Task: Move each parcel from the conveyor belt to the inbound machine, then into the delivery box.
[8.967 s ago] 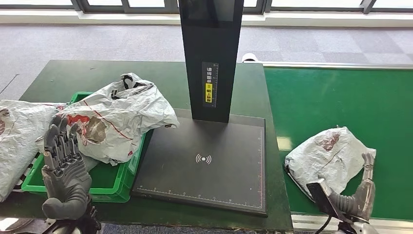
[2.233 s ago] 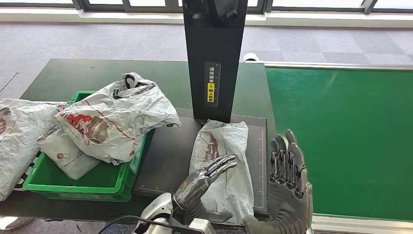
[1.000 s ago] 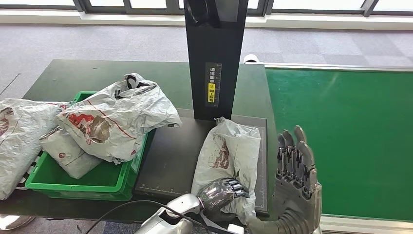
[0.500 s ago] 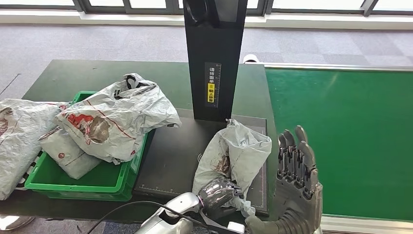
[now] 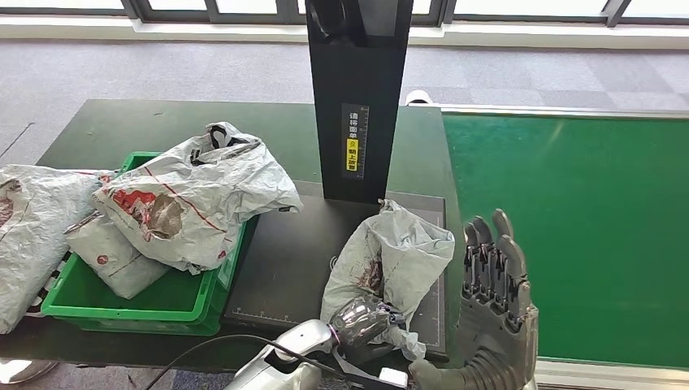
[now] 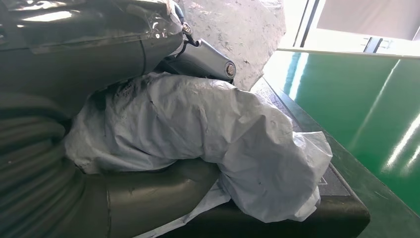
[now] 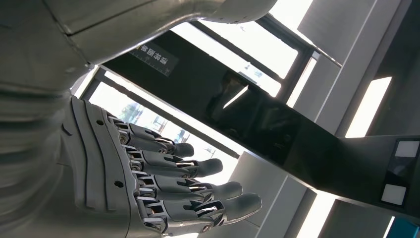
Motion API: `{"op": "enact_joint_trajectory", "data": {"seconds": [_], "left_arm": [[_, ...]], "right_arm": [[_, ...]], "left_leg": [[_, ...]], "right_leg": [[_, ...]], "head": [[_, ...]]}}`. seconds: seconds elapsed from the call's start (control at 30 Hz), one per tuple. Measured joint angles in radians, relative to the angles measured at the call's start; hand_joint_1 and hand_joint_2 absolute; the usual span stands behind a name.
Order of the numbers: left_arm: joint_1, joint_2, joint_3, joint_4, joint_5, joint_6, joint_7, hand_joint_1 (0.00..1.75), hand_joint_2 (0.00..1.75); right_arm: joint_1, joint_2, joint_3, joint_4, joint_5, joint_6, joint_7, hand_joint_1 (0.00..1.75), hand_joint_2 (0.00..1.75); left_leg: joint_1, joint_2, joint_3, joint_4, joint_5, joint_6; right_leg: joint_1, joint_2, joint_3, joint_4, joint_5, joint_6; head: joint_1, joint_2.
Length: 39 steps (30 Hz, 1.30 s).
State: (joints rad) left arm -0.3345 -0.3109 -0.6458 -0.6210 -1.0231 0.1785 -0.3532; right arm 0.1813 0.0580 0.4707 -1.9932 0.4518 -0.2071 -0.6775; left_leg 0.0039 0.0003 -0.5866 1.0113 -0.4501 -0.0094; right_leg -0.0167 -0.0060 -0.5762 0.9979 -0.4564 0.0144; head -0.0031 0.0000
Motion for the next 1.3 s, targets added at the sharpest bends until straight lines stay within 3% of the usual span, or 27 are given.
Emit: {"op": "enact_joint_trajectory", "data": {"seconds": [0.9,0.97,1.07,1.17,1.3], "left_arm": [[0.021,0.001,0.008,-0.021,0.023,0.024,-0.026,1.75,1.75],[0.107,0.019,0.059,-0.139,0.105,0.123,-0.115,1.75,1.75],[0.257,0.058,0.192,-0.537,0.231,0.341,-0.215,1.75,1.75],[0.329,0.075,0.275,-0.82,0.263,0.376,-0.234,1.75,1.75],[0.386,0.084,0.31,-0.962,0.294,0.395,-0.295,1.75,1.75]], "right_arm": [[0.0,0.0,0.0,0.0,-0.006,-0.001,0.0,0.0,1.75],[0.008,0.0,0.001,-0.003,-0.026,-0.011,-0.002,0.0,1.75],[0.026,-0.007,0.007,-0.013,-0.054,-0.051,-0.005,0.0,1.75],[0.036,-0.016,0.017,-0.016,-0.057,-0.091,-0.002,0.0,1.75],[0.05,-0.024,0.028,-0.018,-0.054,-0.143,0.003,0.0,1.75]], "left_leg": [[0.0,0.0,-0.003,0.0,-0.001,0.0],[0.0,0.004,-0.003,0.0,-0.003,-0.002],[0.0,0.009,0.0,0.0,-0.004,-0.004],[0.0,0.006,0.0,0.0,-0.004,-0.004],[0.001,0.005,-0.001,0.0,-0.006,-0.003]], "right_leg": [[0.0,0.001,0.001,0.0,0.0,0.0],[0.0,0.005,0.0,0.001,-0.001,-0.002],[0.001,0.01,-0.005,0.001,-0.002,-0.003],[0.001,0.007,-0.003,0.001,-0.004,-0.003],[0.001,0.005,-0.004,0.001,-0.006,-0.003]], "head": [[0.0,0.0],[0.0,0.0],[0.0,0.0],[0.0,0.0],[0.0,0.0]]}}
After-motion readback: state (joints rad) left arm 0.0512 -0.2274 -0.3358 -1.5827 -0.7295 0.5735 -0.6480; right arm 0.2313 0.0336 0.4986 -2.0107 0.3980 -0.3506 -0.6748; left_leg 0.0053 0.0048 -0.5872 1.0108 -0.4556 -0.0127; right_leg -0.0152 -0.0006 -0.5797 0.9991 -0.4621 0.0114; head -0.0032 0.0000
